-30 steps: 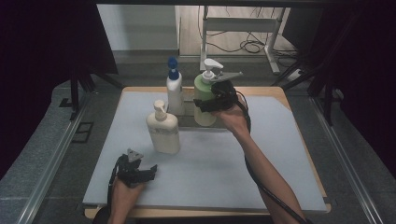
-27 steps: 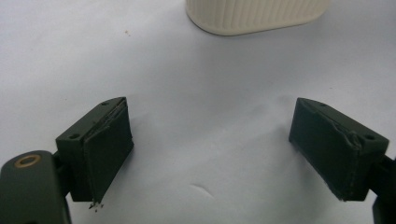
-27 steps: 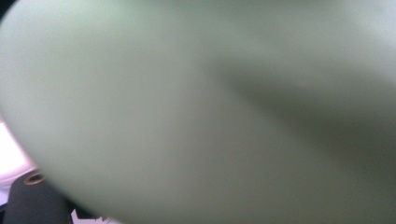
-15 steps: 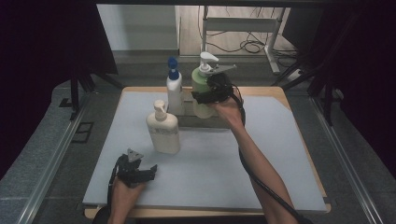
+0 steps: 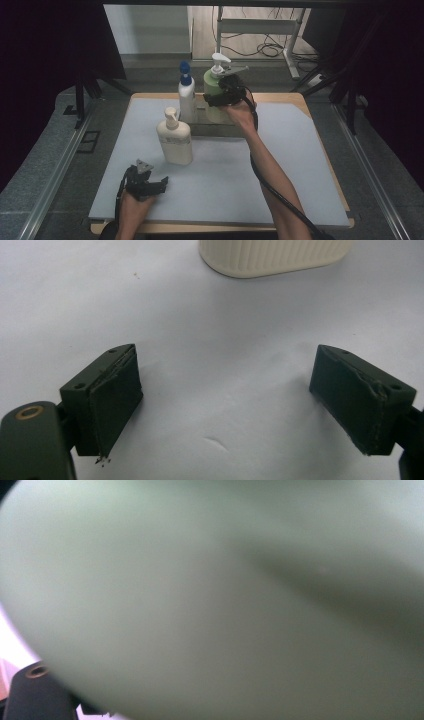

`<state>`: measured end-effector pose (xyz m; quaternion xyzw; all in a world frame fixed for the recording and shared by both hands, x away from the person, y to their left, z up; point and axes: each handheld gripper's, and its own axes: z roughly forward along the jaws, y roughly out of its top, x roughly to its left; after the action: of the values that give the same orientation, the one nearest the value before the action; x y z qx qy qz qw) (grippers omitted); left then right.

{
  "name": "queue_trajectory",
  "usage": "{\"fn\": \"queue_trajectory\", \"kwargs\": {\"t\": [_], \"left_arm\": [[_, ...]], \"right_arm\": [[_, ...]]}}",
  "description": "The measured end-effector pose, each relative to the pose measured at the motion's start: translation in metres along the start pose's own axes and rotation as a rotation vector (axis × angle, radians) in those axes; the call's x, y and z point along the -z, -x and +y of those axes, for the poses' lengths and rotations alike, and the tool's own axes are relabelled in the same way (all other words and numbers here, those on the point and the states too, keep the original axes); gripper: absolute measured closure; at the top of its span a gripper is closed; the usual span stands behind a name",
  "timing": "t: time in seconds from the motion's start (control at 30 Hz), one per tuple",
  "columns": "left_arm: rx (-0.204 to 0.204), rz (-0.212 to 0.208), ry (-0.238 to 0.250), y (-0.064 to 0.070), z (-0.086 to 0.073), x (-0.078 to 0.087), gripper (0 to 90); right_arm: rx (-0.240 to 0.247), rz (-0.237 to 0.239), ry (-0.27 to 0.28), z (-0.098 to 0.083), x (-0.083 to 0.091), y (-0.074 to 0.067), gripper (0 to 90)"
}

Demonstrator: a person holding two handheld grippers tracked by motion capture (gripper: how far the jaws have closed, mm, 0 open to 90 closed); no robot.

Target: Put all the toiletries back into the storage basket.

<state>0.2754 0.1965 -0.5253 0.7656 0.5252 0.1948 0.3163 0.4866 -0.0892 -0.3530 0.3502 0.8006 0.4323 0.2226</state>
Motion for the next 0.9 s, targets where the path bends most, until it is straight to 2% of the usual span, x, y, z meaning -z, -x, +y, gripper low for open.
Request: {"fn": "queue_trajectory", "kwargs": {"t": [0.47, 0.9], "left_arm": [[-0.001, 0.000, -0.001, 0.000, 0.000, 0.000, 12.6], [-0.003, 0.000, -0.004, 0.000, 0.000, 0.000, 12.6]], "right_arm": [[-0.001, -0.018, -0.022, -0.009, -0.021, 0.005, 11.6], [-0.008, 0.007, -0.065, -0.019, -0.031, 0.003, 11.8]]}}
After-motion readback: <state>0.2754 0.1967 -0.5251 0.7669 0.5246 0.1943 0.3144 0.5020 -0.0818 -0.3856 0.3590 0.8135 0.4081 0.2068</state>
